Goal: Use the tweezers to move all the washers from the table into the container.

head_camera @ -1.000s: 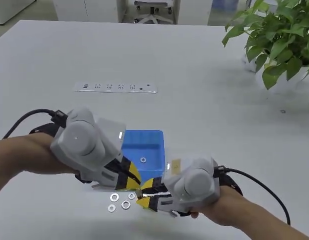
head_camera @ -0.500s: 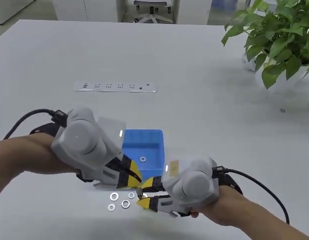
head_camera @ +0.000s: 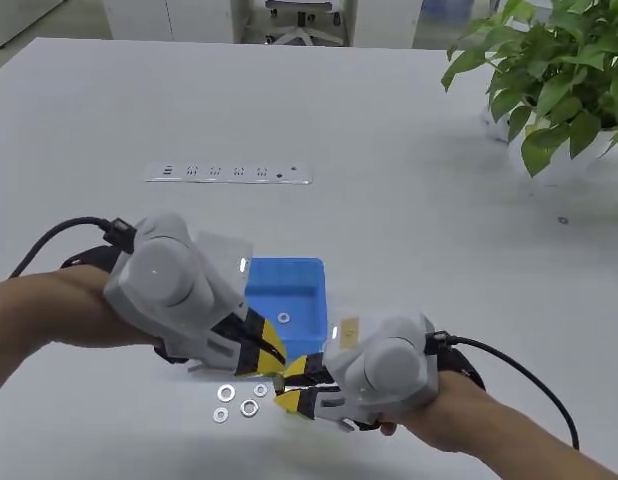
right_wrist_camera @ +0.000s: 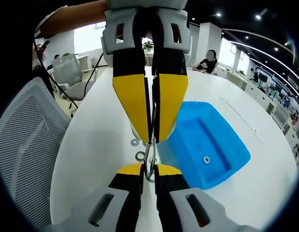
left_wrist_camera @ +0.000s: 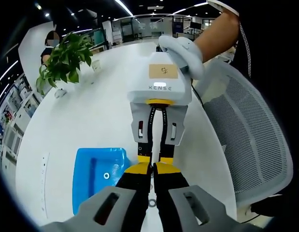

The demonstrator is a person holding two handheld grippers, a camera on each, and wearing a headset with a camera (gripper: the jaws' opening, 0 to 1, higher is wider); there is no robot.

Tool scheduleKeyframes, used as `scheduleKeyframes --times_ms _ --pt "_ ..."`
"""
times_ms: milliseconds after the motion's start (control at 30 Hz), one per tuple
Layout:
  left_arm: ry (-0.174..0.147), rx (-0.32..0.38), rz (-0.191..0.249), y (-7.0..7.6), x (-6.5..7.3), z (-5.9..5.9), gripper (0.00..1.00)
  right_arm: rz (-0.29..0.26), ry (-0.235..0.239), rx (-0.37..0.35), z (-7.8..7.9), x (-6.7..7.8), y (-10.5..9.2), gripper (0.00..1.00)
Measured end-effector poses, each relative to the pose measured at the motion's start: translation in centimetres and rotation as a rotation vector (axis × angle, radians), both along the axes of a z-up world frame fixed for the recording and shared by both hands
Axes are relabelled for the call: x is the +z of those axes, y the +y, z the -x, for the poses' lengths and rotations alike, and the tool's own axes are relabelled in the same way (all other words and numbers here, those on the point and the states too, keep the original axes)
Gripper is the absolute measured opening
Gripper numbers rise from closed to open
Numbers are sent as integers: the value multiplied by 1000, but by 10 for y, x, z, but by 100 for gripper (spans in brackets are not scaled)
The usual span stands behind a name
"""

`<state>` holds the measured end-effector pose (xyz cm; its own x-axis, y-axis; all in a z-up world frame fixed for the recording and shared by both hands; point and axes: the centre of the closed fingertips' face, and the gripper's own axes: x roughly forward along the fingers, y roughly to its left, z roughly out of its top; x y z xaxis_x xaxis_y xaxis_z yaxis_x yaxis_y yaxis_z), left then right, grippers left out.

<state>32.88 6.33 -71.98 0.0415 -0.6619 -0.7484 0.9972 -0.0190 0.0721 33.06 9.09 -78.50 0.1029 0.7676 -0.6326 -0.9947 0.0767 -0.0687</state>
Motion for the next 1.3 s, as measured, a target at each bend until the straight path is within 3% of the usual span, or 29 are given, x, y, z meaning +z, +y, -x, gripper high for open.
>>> scheduleKeyframes --times_ms 500,1033,1300 --pt "-3 -9 0 0 5 1 5 -6 13 -12 1 5 0 9" --pt "-11 -15 12 -1 25 4 5 -9 -7 -9 4 26 -2 9" --pt "-30 -25 9 -2 41 2 5 -16 -33 -9 -1 42 -1 9"
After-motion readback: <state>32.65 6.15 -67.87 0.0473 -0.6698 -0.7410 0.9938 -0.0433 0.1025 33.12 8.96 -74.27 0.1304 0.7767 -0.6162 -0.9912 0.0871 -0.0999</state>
